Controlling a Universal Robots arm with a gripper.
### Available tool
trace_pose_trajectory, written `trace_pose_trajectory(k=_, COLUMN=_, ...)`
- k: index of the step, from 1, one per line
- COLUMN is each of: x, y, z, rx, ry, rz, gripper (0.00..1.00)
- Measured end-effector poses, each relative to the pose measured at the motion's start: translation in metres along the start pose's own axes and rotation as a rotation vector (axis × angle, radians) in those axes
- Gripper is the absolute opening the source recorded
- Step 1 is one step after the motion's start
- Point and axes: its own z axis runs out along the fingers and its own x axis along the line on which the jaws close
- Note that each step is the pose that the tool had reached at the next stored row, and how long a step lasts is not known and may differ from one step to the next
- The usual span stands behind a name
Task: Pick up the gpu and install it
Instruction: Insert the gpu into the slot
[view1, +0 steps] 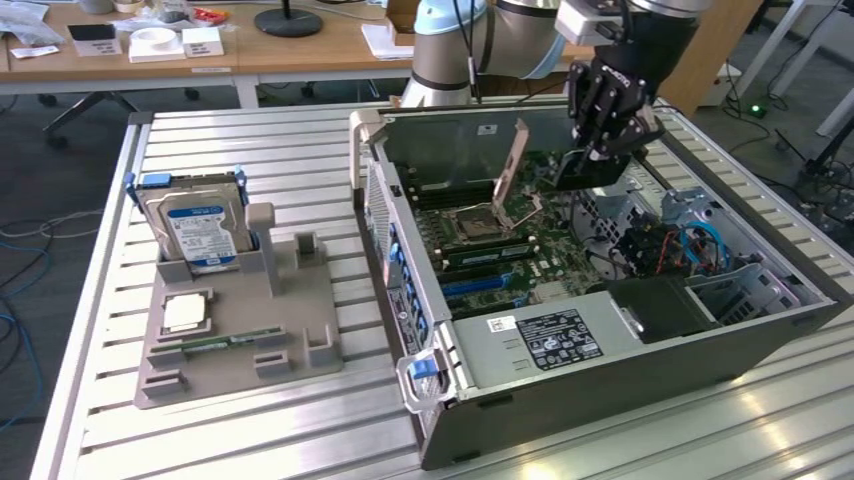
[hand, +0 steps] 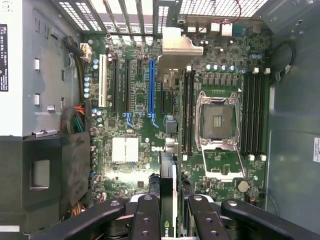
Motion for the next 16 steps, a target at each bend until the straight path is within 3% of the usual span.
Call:
trace_pose_trajectory(k=8, x=0.0, y=0.0006, z=0.0095, rx=0.001, ry=-0.0001, rz=0.0, gripper=0.26)
trace_pose_trajectory(k=16, x=0.0, y=0.0034, z=0.0132, rx=0.0076, ry=0.0003, rz=0.0, gripper=0.26)
